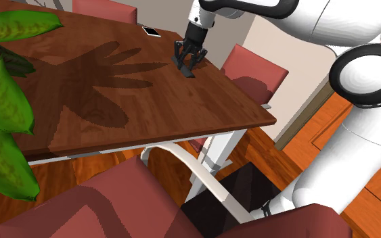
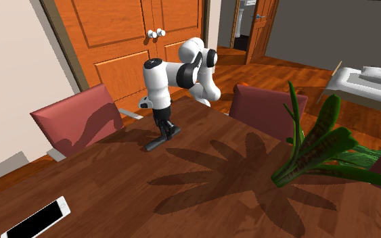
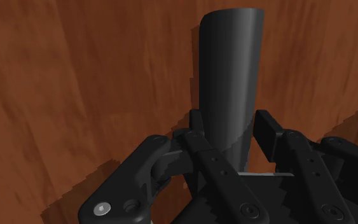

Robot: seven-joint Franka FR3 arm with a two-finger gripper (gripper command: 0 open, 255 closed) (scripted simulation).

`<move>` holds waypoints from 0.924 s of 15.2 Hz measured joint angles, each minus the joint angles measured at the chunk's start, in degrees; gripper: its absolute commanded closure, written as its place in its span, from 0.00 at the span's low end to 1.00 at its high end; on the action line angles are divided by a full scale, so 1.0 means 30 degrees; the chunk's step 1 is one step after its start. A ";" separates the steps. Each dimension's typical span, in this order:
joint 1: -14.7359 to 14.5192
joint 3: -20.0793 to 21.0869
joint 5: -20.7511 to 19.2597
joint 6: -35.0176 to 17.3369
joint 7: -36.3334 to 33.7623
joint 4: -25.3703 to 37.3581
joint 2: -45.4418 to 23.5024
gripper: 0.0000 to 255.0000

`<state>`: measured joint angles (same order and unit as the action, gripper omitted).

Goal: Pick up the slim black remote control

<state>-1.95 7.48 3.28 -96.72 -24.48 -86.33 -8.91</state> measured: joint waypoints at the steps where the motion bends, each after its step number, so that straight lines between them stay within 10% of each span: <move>1: -0.0001 0.0000 -0.0001 0.0004 -0.0003 0.0006 -0.0004 1.00; 14: -0.0107 0.0058 -0.0102 0.3075 -0.0287 0.3848 -0.0797 1.00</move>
<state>-2.27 7.65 2.97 -87.49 -25.34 -74.79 -11.30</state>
